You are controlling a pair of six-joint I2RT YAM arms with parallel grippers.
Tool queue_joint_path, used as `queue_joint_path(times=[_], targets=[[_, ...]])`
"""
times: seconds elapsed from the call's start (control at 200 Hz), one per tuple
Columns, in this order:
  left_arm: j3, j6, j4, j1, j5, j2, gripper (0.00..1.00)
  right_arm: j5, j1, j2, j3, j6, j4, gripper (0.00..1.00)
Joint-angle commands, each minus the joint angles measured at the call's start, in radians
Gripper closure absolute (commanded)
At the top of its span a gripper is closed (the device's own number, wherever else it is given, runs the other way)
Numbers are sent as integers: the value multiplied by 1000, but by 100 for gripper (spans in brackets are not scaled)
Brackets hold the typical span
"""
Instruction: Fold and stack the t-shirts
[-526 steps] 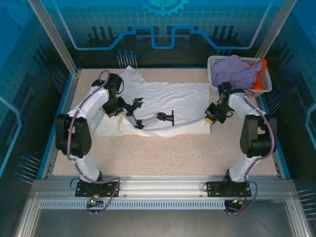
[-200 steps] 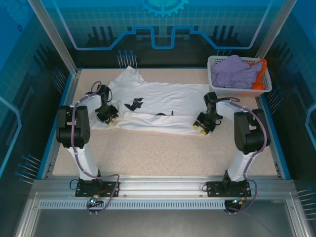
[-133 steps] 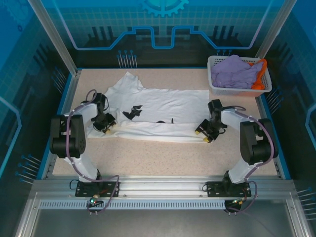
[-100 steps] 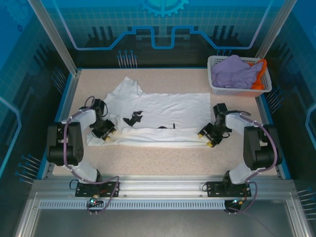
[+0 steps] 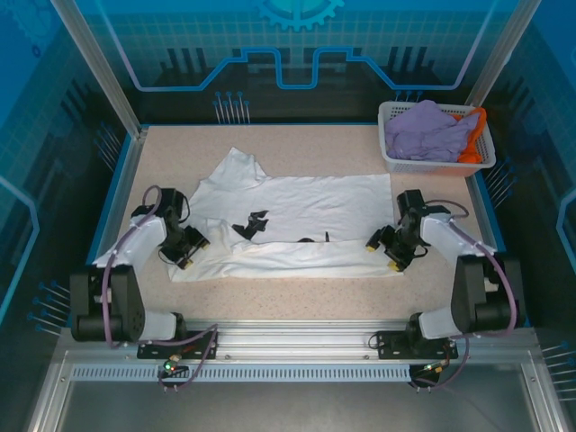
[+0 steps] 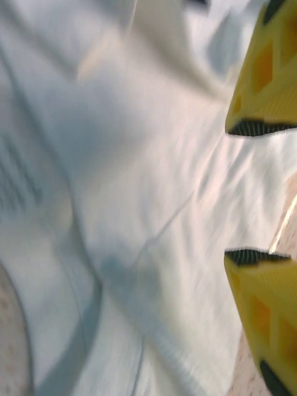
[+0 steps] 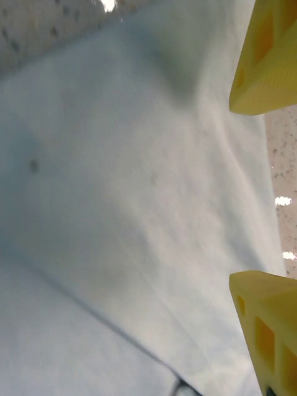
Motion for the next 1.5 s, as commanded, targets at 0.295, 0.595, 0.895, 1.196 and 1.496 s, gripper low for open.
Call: queue_joint_path(times=[0.295,0.595,0.895,1.196,1.496], targets=[[-179,-209,63,-208,-35,-103,77,3,210,142,63,12,-29,54],[-251,-197,137,-51,-63,25,76,27,129,222,-1,78,-118,43],[-202,-67,67,21,-181,24,73,10,57,155,-69,57,-90,34],[-30,-67,-30,30,-89,-90,54,117,225,-125,39,13,-59,30],[29,-130,139,28,157,-2,58,114,598,171,440,-188,112,48]])
